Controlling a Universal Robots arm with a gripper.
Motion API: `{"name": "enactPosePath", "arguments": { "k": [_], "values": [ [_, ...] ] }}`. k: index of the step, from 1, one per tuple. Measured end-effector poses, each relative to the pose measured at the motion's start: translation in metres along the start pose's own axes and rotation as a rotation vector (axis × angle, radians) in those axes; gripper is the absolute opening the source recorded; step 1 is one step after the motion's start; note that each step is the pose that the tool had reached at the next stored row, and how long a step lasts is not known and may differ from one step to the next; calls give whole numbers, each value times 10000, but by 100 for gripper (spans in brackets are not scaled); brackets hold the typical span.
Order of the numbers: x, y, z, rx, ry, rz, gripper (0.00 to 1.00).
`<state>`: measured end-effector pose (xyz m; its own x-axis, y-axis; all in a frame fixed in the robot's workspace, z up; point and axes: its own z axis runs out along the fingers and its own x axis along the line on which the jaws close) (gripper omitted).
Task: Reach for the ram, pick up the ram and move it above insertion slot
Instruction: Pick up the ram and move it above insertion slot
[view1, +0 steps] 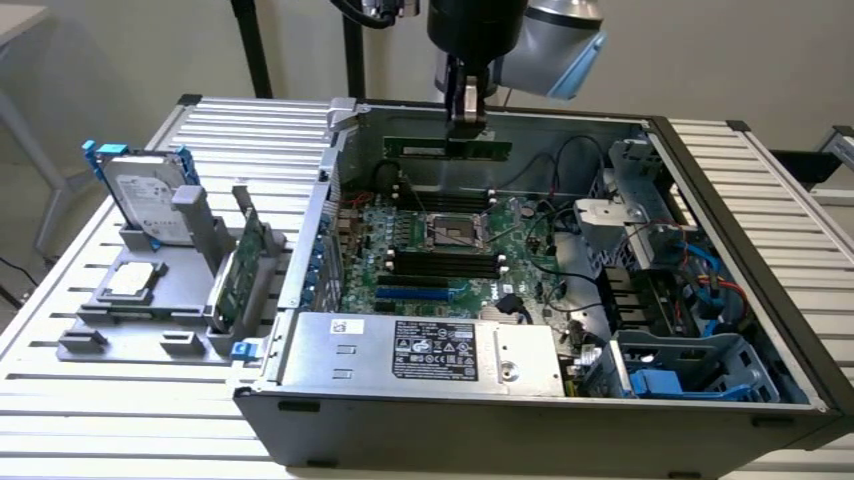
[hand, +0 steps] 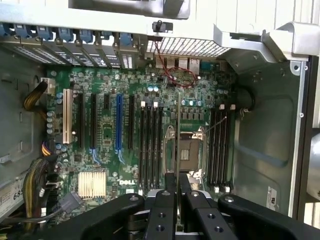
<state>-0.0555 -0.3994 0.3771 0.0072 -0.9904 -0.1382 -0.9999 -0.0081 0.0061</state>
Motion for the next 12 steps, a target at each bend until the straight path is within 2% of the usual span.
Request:
{"name": "enactPosePath", "arguments": {
  "k": [1,12],
  "values": [
    [-8,0,2,16,1,26,14],
    [-10,0,2,20,0,43,14]
  ]
}}
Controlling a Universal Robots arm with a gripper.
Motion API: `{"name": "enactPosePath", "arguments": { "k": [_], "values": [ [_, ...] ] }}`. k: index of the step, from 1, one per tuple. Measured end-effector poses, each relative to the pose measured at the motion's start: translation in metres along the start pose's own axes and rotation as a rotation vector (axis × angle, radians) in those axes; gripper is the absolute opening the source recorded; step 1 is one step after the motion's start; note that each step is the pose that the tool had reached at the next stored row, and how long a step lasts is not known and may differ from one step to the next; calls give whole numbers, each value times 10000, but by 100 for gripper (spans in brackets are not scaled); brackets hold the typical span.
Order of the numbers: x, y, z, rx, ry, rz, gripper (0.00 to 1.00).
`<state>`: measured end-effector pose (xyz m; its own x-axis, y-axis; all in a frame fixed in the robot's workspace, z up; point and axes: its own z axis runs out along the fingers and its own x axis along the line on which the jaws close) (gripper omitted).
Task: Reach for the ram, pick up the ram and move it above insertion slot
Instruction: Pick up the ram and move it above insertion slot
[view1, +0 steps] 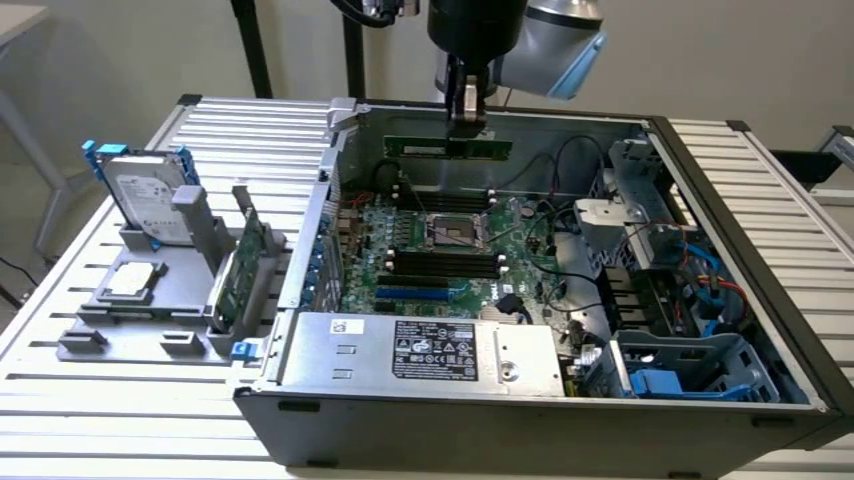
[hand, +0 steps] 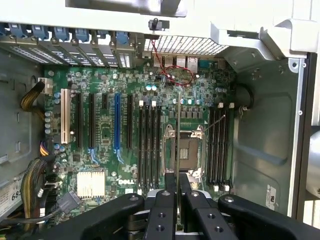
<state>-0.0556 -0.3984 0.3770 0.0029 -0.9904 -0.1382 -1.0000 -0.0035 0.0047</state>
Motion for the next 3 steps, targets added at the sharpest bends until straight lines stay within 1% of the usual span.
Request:
{"name": "enactPosePath", "arguments": {
  "k": [3],
  "values": [
    [0,0,0,0,0,0,14]
  ]
}}
